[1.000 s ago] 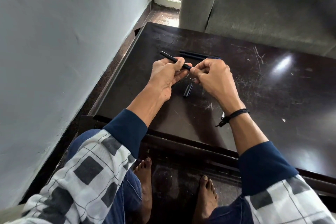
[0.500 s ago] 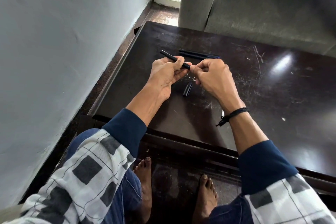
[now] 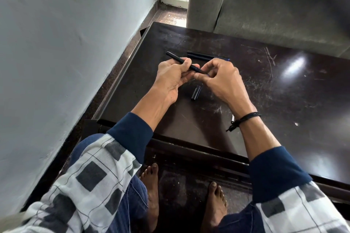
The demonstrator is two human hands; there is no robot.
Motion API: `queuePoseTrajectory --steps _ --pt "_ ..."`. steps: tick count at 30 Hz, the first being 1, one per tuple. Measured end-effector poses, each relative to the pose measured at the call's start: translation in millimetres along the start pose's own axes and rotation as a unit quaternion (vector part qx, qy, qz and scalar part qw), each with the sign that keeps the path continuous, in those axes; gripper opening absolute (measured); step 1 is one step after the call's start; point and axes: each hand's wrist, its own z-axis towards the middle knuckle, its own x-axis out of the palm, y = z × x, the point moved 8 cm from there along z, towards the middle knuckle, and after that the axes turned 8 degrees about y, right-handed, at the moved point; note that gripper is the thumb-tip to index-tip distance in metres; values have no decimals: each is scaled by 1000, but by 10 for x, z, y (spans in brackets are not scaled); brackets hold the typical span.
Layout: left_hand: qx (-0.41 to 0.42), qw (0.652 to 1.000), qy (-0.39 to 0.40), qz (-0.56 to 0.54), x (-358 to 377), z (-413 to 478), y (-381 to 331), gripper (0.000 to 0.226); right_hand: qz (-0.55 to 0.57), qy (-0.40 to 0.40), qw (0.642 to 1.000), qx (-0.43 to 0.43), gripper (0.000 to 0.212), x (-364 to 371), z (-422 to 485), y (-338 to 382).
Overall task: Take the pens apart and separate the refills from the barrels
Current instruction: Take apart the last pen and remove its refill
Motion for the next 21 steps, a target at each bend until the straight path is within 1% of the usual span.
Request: queuePoseTrajectory --steps 3,7,13,14,17,18,21 --pt "-3 1000 2 0 11 -4 10 5 1 -3 1000 12 20 0 16 -33" --pt "-5 1000 2 -2 13 -14 2 5 12 -1 1000 22 35 17 9 -38" --pt "-2 1000 1 -1 4 -5 10 6 -1 -16 1000 0 22 -33 6 -3" --pt "-4 1000 2 0 11 -8 17 5 -2 -15 1000 3 22 -34 7 -9" --pt "-8 1000 3 1 21 -18 18 4 -3 -4 1000 15 35 -11 4 -21" --pt "-7 1000 2 1 17 -17 14 4 0 -3 1000 14 36 -8 2 -21" --pt "-1 1000 -1 -4 1 -20 -15 8 8 0 1000 6 27 -11 -9 -2"
